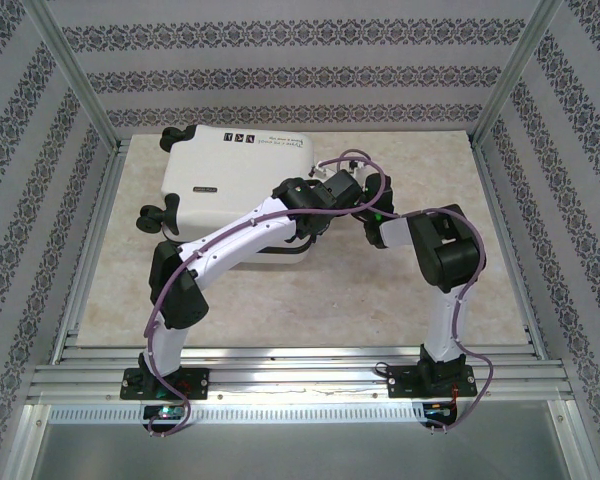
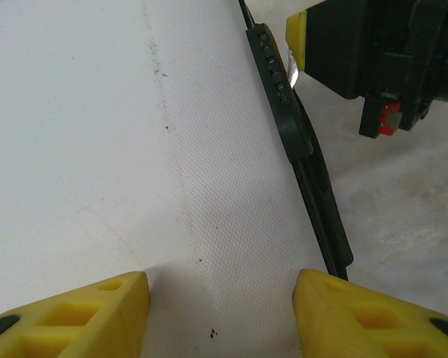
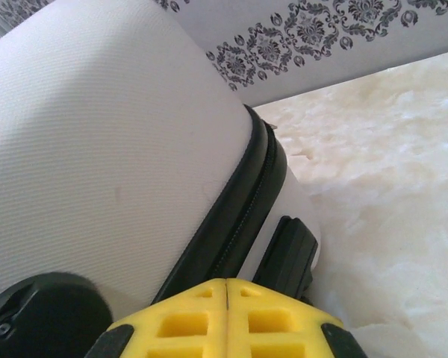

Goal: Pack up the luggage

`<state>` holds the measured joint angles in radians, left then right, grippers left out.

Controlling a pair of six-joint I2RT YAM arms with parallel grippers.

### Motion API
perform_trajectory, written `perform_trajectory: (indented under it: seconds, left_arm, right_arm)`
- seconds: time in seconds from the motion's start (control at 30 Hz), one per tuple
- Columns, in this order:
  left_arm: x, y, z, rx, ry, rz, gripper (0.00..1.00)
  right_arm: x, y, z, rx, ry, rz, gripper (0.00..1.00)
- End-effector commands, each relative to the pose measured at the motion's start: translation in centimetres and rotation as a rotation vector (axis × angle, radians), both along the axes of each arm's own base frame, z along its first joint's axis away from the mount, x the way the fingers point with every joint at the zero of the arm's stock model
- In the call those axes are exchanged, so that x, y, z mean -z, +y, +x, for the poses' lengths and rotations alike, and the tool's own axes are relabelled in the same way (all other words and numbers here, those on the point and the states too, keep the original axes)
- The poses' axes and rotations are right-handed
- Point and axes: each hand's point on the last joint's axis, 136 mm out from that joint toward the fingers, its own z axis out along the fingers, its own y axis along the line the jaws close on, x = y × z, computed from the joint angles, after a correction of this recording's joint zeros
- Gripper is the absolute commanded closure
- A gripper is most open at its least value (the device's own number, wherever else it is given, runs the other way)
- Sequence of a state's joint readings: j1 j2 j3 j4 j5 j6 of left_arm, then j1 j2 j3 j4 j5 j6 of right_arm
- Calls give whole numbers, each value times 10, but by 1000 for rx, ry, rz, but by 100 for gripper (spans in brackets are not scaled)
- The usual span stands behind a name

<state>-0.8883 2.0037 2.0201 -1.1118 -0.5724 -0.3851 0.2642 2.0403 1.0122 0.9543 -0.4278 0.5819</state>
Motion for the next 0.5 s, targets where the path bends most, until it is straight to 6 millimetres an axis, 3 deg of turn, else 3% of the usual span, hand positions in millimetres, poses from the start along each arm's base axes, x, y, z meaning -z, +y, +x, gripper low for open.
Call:
perform_trajectory:
  seconds: [0.0, 0.23, 0.47]
  left_arm:
    - [31, 48, -36, 18, 221, 220, 46]
    - [36, 47, -37, 22, 231, 215, 47]
    - [32, 48, -41, 34, 229, 190, 47]
  right_arm:
    - [-38, -57, 47, 223, -121, 29, 100]
    - [-44, -67, 64, 230, -113, 111, 100]
    - [-40, -53, 51, 97, -76, 153, 100]
